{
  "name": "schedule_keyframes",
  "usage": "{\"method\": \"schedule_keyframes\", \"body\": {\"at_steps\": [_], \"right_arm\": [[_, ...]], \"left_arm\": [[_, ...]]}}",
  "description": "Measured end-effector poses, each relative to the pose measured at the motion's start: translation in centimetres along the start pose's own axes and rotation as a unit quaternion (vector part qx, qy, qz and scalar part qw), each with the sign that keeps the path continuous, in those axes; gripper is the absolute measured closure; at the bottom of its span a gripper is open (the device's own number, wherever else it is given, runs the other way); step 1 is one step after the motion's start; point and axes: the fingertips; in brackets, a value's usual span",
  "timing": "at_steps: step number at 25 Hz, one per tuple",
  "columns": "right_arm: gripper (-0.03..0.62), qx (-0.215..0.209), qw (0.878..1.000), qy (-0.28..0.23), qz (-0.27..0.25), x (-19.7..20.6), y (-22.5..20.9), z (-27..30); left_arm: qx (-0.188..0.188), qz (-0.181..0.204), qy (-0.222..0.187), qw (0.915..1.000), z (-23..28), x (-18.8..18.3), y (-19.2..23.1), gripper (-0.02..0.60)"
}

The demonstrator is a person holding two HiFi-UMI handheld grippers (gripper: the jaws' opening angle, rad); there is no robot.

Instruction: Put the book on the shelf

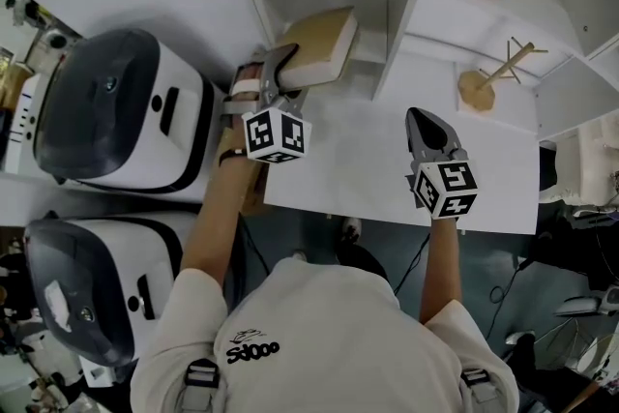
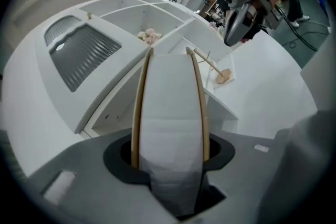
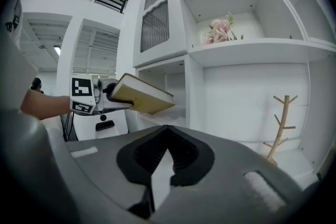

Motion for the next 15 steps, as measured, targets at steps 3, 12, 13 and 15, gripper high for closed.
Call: {"method": "schedule_keyframes", "body": {"at_steps": [3,12,13,15], "right_arm": [[0.592,-0.002,1.000,0.006,0.006,0.4,-1.0,0.6],[0.592,0.004,0.999,0.028,0.021,1.8,-3.7,1.1],[0.592,0.007,0.999,0.029,0.024,1.9,-4.0,1.0],[0.592,0.011,0.999,0.032,0.032,2.4,-4.5,0.8]], "left_arm": [[0.006,0.051,0.013,0.9986,1.8,-0.3,-1.5,0.334],[0.092,0.097,0.055,0.9894,8.5,0.2,-6.5,0.221],[0.110,0.093,0.060,0.9878,9.2,0.4,-7.1,0.198],[0.143,0.090,0.069,0.9832,10.4,0.8,-8.4,0.156]]}}
Point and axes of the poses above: the fingertips, and each gripper's own axes: z forward along the fingers, y to its left, x out of its underside, and after that the axes turned 12 degrees about z, right-handed
